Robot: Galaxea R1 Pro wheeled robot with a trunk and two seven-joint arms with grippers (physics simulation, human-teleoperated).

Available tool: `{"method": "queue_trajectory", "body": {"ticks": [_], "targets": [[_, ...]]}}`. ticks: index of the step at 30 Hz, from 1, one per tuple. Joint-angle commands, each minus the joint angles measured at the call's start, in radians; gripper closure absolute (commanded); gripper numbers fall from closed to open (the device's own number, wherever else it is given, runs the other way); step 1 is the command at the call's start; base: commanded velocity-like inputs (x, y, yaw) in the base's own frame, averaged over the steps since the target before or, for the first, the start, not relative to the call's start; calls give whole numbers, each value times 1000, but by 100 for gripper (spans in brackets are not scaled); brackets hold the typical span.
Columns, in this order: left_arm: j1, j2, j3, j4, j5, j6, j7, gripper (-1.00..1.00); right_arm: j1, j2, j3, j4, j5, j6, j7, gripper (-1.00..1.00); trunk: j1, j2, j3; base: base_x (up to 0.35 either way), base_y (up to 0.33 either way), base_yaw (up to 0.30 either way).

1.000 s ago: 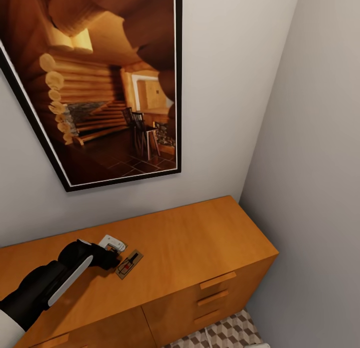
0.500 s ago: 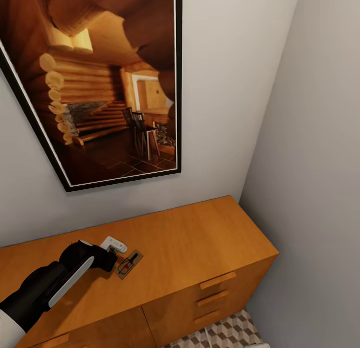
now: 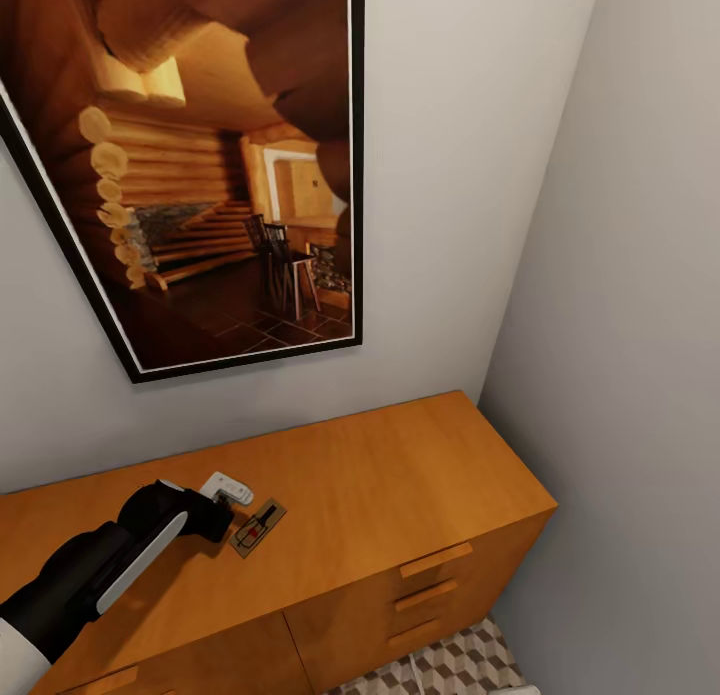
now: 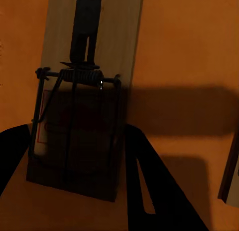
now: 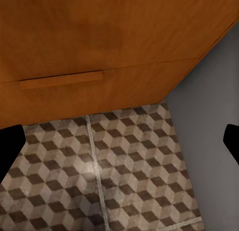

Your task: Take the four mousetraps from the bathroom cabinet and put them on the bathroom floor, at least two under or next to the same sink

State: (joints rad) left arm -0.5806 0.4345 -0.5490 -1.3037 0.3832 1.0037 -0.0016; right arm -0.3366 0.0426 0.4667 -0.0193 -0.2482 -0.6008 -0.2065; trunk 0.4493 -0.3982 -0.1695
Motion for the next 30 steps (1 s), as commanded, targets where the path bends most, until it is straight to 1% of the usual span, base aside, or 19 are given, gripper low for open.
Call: {"method": "queue_trajectory", "body": {"ticks": [1, 7, 15, 21, 26, 30], "targets": [[-1, 1, -2, 20, 0, 3, 0, 100, -1, 0, 9, 1, -6, -2, -5, -100, 1, -2, -2, 0, 0, 0], [-1, 8, 1, -44, -1, 4, 1, 100, -1, 0, 9, 1, -6, -2, -5, -100, 1, -2, -2, 0, 0, 0], [-1, 34, 6, -122, 0, 7, 3, 100, -1, 0, 9, 1, -6, -2, -4, -100, 1, -2, -2, 0, 0, 0], [-1, 39, 7, -141, 0, 8, 3, 100, -1, 0, 9, 1, -6, -2, -4, -100, 1, -2, -2, 0, 0, 0], [-1, 58, 6, -149, 0, 9, 3, 100, -1, 0, 9, 1, -6, -2, -4, -100, 1, -2, -2, 0, 0, 0], [-1, 61, 4, -149, 1, 9, 3, 100, -1, 0, 9, 1, -6, -2, -4, -100, 1, -2, -2, 0, 0, 0]]}}
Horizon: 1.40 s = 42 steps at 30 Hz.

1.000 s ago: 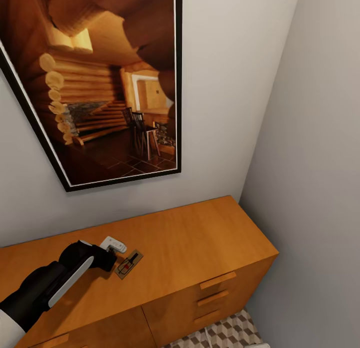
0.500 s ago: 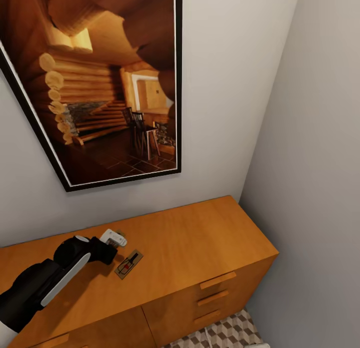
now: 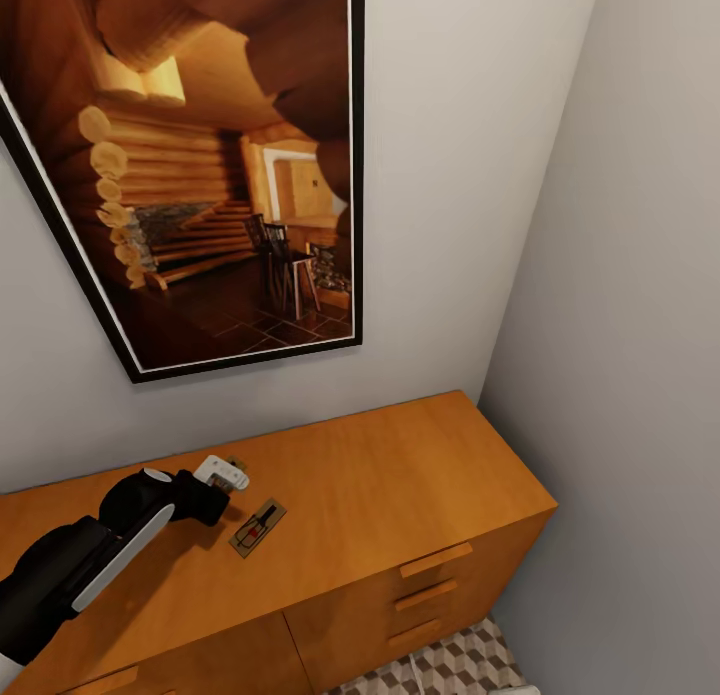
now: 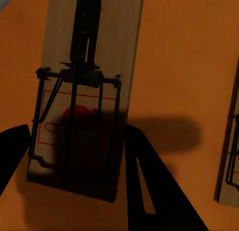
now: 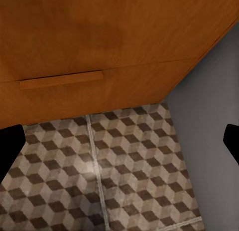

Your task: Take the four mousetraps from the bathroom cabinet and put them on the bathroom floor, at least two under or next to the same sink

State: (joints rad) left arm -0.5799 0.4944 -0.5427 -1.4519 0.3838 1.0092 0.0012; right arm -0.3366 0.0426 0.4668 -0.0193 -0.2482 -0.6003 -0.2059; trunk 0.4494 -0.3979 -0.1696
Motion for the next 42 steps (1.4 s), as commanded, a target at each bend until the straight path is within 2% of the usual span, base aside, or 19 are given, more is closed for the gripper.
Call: {"method": "queue_trajectory", "body": {"ticks": [1, 6, 21, 42], "targets": [[-1, 1, -2, -1, 0, 3, 0, 100, -1, 0, 9, 1, -6, -3, -4, -100, 1, -2, -2, 0, 0, 0], [-1, 2, -3, 2, 0, 3, 0, 100, -1, 0, 9, 1, -6, -3, -5, -100, 1, -2, -2, -164, 0, 0], [-1, 3, -3, 5, 1, 2, 0, 100, -1, 0, 9, 1, -6, -3, -5, -100, 1, -2, -2, -331, -8, 0], [-1, 1, -5, 8, 1, 2, 0, 100, -1, 0, 9, 1, -6, -3, -5, -100, 1, -2, -2, -324, -164, 0]]}}
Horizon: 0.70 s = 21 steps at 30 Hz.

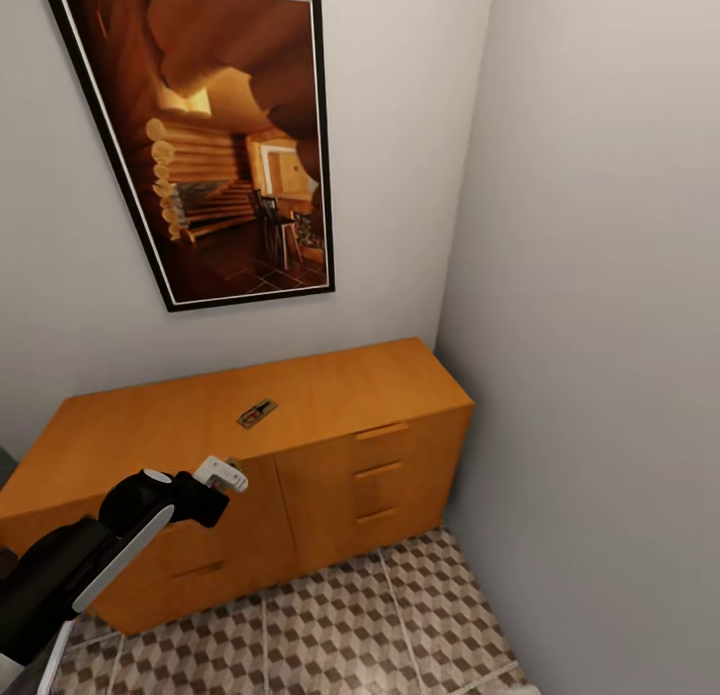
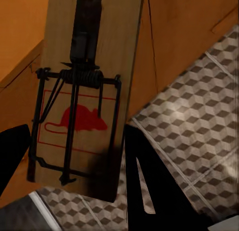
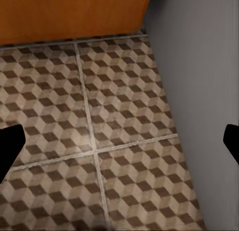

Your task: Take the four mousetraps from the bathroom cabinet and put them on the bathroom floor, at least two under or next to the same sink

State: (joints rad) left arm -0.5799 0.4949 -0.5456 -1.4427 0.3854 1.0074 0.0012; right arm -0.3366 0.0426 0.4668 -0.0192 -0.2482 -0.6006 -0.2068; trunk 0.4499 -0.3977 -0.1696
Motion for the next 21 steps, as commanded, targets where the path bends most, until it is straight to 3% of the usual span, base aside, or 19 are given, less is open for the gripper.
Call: {"method": "queue_trajectory", "body": {"ticks": [1, 15, 21], "targets": [[-1, 1, -2, -1, 0, 4, 0, 100, -1, 0, 9, 1, -6, -3, -4, -100, 0, -2, -2, -318, -181, 0], [-1, 1, -2, 15, 0, 2, 0, 100, -1, 0, 9, 1, -6, -2, -5, -100, 0, -2, -2, -318, -180, 0], [-1, -2, -3, 76, 0, -2, 0, 100, -1, 0, 9, 1, -6, -2, -5, -100, 0, -2, -2, -118, -69, 0]]}}
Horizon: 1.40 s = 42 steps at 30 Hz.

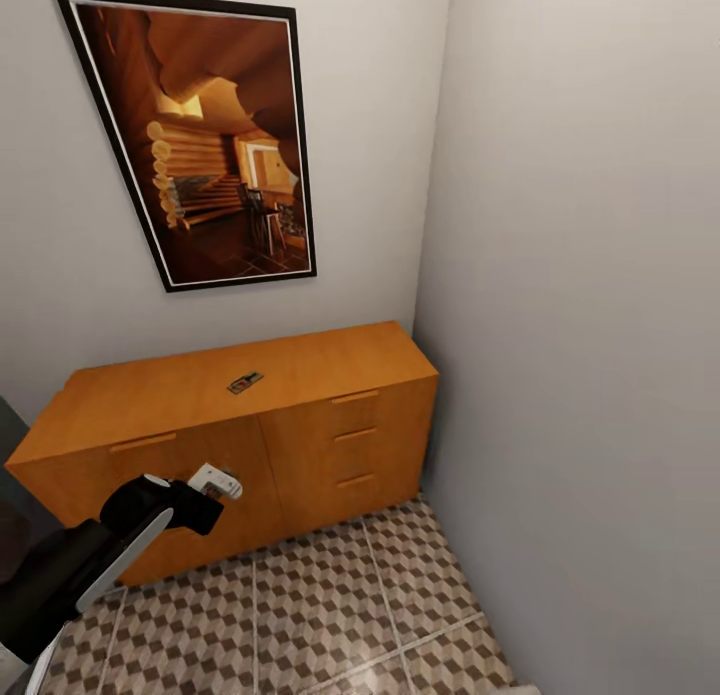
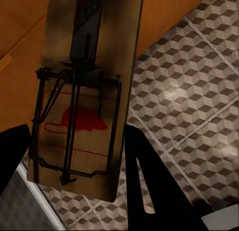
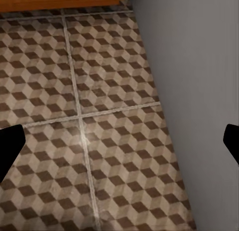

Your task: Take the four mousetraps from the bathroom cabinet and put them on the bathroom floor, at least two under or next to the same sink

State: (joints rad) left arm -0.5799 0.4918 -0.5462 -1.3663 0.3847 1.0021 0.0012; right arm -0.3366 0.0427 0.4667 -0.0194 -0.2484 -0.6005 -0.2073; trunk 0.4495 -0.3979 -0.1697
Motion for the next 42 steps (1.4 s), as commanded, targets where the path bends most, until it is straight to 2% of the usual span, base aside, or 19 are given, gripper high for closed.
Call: {"method": "queue_trajectory", "body": {"ticks": [1, 3, 6, 11, 12, 14, 15, 18, 19, 21, 22, 24, 26, 32, 35, 38, 42], "targets": [[-1, -2, -3, 29, 0, -2, 0, 100, -1, 0, 9, 1, -6, -3, -4, -100, 0, -2, -2, -26, -15, 0], [-1, -10, -3, 90, 0, -34, 0, 100, -1, 0, 9, 1, -6, -2, -4, -100, 0, -2, -2, -17, -10, 0], [-1, -32, -3, 240, 3, -185, -2, 100, -1, 0, 9, 1, -6, -2, -4, -100, 0, -2, -2, -6, -4, 0], [0, -100, -5, 648, 6, -587, -4, 100, -1, -1, 9, 1, -6, -3, -4, -100, 0, -2, -2, -1, -1, 0], [0, -110, -6, 696, 6, -626, -6, 100, -1, -1, 9, 1, -6, -3, -4, -100, 0, -2, -2, 0, 0, 0], [0, -160, -5, 899, 6, -791, -23, 100, -1, -1, 9, 1, -6, -3, -4, -100, 0, -2, -2, 0, 0, 0], [0, -173, -5, 949, 6, -830, -30, 100, -1, -1, 9, 1, -6, -3, -4, -100, 0, -2, -2, 0, 0, 0], [1, -240, -4, 1229, 10, -1024, -74, 100, -1, -1, 9, 1, -6, -2, -4, -100, 0, -2, -2, 0, 0, 0], [2, -251, -4, 1281, 11, -1086, -80, 100, -1, -1, 9, 1, -6, -2, -4, -100, 0, -2, -2, 0, 0, 0], [3, -268, -3, 1371, 13, -1258, -84, 100, -1, -1, 9, 1, -6, -2, -4, -100, 0, -2, -2, 0, 0, 0], [4, -272, -3, 1387, 14, -1304, -84, 100, -1, -1, 9, 1, -6, -2, -4, -100, 0, -2, -2, 0, 0, 0], [10, -284, -2, 1422, 15, -1440, -84, 100, -1, -1, 9, 1, -6, -2, -4, -100, 0, -2, -2, 0, 0, 0], [23, -290, -1, 1436, 15, -1503, -84, 100, -1, -1, 9, 1, -6, -2, -4, -100, 0, -2, -2, 0, 0, 0], [49, -293, 0, 1445, 16, -1551, -84, 100, -1, -1, 9, 1, -6, -3, -4, -100, 0, -2, -2, 0, 0, 0], [74, -295, 0, 1446, 16, -1642, -80, 100, -1, -1, 8, -1, -6, -4, -4, -100, 0, -2, -2, 0, 0, 0], [97, -297, 0, 1446, 17, -1705, -78, 100, -1, 0, 8, -2, -7, -4, -4, -100, 0, -2, -2, 0, 0, 0], [136, -303, 0, 1446, 21, -1753, -76, 100, -1, -1, 7, -3, -10, -9, -5, -100, 0, -2, -2, 0, 0, 0]]}}
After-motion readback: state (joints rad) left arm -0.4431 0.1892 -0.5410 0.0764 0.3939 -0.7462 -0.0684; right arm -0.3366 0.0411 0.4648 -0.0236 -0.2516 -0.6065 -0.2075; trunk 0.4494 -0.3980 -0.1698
